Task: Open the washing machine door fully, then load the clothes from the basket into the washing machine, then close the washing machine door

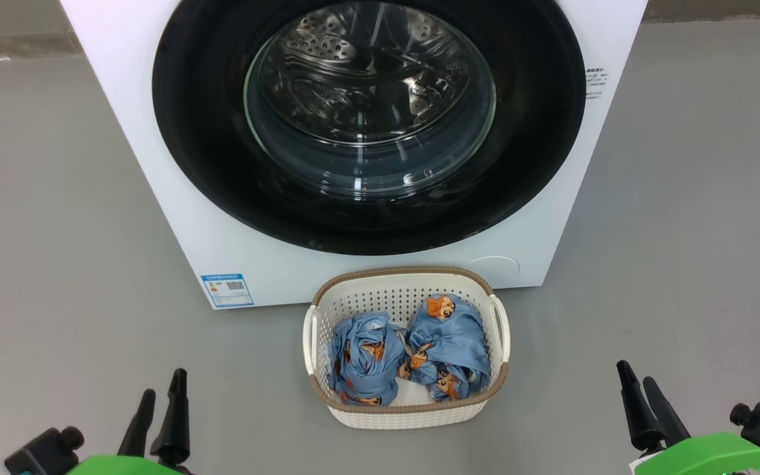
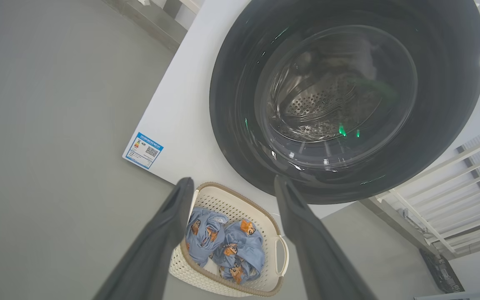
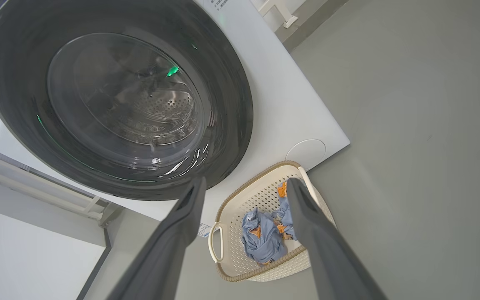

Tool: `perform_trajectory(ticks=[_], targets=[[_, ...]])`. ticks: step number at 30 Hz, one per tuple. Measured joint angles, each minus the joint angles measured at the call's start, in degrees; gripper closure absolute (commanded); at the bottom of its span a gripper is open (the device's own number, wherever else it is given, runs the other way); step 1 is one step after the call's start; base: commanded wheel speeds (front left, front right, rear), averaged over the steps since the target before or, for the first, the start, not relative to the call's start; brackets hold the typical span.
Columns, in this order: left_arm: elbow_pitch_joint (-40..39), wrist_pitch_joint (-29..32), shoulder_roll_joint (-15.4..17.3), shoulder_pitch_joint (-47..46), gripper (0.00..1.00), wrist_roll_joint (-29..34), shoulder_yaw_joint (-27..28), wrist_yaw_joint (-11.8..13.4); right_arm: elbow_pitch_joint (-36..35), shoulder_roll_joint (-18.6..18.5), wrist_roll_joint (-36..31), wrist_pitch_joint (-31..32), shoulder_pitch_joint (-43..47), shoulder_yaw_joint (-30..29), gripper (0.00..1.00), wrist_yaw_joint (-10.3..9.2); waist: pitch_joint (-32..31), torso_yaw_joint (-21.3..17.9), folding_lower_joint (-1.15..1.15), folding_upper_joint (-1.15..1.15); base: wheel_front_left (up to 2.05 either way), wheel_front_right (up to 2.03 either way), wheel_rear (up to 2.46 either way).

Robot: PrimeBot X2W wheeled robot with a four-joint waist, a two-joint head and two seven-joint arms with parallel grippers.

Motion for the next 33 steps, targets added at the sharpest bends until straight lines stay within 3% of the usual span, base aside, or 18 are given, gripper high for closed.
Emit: perform_trajectory(ticks=[33], targets=[[-2.27,-5.55,1.56,0.03,0.00,21.84,-2.85,-0.01,0.38,-2.04,-20.07,-5.55,-1.07,2.33,0.00,0.00,0.71,0.15,0.00,0.00,0.00,0.00,0.00]])
